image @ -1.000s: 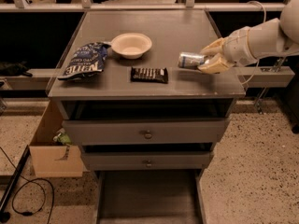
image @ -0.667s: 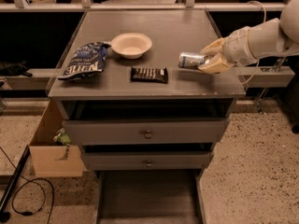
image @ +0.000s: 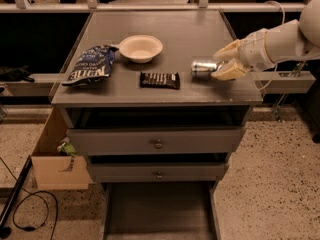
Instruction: Pick redbull can from bottom drawer and place on counter
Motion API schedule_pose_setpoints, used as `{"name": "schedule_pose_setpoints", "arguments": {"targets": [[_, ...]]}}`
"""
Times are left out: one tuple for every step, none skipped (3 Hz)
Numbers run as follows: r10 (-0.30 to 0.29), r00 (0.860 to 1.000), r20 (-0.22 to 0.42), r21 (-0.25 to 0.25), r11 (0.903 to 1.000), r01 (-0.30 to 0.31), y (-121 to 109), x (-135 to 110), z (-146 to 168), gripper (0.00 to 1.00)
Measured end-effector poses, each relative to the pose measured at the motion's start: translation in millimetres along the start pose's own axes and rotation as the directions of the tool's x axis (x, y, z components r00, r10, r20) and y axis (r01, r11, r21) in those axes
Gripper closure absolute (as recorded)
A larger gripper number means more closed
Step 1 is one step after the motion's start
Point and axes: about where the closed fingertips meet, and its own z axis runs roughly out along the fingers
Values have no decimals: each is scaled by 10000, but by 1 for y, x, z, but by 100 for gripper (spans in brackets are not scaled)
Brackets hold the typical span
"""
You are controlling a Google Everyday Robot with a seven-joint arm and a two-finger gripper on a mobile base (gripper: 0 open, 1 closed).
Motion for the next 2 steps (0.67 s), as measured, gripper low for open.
{"name": "schedule_pose_setpoints", "arguments": {"targets": [[0, 10000, 1, -2, 10000, 0, 0, 0, 0, 0], [0, 10000, 1, -2, 10000, 0, 0, 0, 0, 0]]}}
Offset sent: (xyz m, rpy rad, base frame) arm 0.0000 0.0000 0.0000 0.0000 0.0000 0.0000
